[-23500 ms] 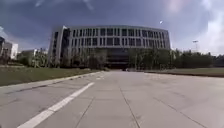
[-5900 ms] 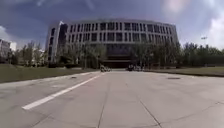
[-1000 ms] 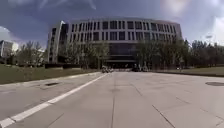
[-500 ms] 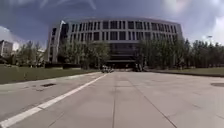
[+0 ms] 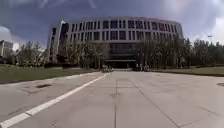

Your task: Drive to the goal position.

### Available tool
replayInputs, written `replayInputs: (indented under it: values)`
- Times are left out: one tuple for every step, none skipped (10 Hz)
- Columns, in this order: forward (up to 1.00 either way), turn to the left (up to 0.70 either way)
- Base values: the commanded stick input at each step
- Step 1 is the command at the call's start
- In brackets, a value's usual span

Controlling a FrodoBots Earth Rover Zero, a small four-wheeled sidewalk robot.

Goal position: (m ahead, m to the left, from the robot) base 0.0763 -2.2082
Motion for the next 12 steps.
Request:
replayInputs:
  values:
    - [0.5,0.0]
    - [0.5,0.0]
    - [0.5,0.0]
    - [0.5,0.0]
    - [0.5,0.0]
    - [0.5,0.0]
    - [0.5,0.0]
    - [0.5,0.0]
    - [0.5,0.0]
    - [0.5,0.0]
    - [0.5,0.0]
    - [0.5,0.0]
